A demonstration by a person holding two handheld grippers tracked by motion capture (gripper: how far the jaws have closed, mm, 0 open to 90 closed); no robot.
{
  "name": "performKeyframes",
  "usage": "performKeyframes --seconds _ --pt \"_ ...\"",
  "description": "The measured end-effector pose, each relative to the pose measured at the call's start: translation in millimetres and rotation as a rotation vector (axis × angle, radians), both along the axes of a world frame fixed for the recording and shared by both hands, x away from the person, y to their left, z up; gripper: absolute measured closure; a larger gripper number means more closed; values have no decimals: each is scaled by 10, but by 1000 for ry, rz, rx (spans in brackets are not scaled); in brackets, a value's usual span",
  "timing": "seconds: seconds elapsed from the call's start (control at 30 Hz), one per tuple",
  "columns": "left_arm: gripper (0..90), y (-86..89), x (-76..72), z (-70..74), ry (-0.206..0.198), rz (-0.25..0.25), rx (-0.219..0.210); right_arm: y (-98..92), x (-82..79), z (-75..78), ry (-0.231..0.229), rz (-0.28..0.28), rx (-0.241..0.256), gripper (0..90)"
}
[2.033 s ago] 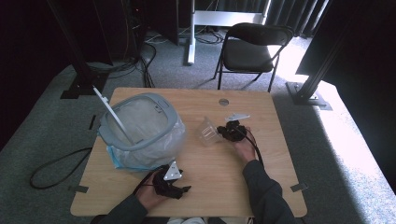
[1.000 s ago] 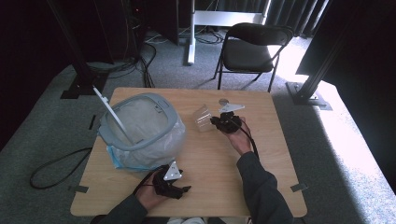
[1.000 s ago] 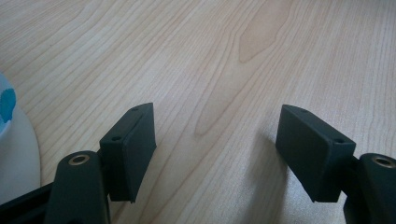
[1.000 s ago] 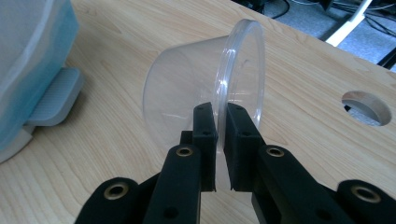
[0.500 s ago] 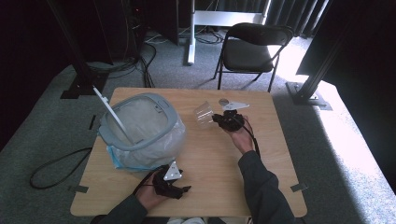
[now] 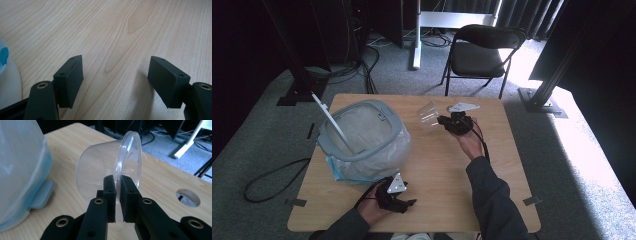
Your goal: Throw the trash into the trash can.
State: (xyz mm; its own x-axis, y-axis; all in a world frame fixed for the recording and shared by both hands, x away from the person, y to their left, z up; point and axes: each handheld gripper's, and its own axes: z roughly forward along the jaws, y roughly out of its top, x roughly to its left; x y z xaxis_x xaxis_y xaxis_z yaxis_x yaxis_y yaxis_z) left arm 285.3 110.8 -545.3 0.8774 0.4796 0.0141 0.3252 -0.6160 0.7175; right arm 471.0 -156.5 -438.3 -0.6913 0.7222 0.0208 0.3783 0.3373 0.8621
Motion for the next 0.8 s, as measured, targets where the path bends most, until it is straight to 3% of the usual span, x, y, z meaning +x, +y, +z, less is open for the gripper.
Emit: performKeyframes --seconds 0.8 --pt "288 -1 -1 -1 0 2 -1 76 32 318 -46 36 34 836"
